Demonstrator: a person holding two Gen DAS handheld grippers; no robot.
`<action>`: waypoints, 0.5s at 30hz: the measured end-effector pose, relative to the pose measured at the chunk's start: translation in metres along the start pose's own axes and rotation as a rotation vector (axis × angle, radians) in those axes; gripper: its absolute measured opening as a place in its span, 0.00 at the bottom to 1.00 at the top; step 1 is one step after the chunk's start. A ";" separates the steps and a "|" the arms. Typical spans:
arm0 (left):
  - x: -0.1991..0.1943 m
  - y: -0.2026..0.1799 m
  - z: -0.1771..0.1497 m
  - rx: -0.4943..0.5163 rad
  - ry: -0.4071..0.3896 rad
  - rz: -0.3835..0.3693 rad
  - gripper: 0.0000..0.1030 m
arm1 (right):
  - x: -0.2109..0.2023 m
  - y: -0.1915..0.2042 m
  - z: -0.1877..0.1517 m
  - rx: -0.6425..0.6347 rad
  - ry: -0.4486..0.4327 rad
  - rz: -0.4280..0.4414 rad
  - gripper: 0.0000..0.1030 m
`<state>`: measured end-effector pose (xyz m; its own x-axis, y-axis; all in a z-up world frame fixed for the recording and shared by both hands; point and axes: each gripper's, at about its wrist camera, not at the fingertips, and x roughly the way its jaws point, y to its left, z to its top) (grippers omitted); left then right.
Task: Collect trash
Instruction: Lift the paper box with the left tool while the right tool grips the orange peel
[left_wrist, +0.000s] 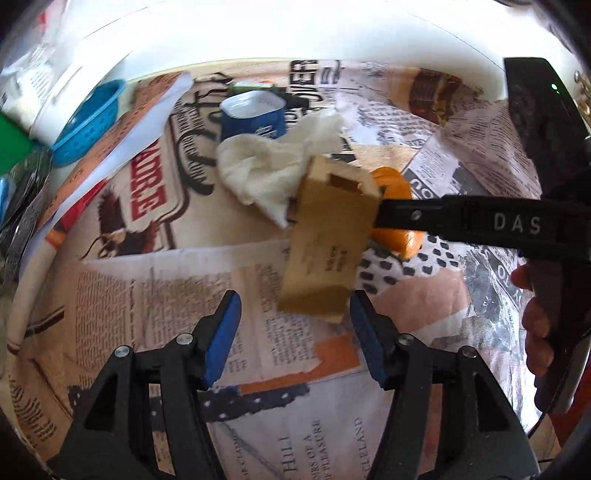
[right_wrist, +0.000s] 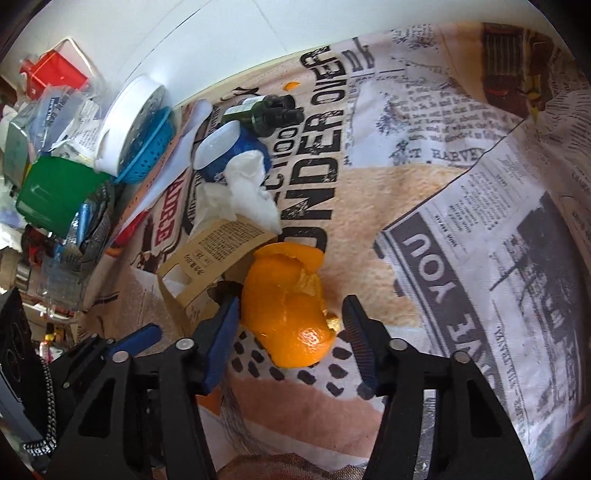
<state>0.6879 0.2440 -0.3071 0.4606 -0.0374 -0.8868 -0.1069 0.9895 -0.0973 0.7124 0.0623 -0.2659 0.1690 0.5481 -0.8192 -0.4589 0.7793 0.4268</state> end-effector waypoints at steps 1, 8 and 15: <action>0.002 -0.002 0.001 0.008 -0.001 -0.002 0.59 | 0.001 0.000 -0.001 0.001 0.007 0.022 0.43; 0.018 -0.013 0.010 0.009 -0.016 -0.025 0.59 | -0.023 -0.002 -0.012 -0.029 -0.059 -0.028 0.11; 0.025 -0.029 0.024 0.001 -0.057 -0.093 0.59 | -0.057 -0.028 -0.030 0.021 -0.095 -0.129 0.10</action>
<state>0.7235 0.2180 -0.3162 0.5180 -0.1210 -0.8468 -0.0607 0.9822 -0.1775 0.6891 0.0003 -0.2426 0.3081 0.4683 -0.8281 -0.4096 0.8509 0.3288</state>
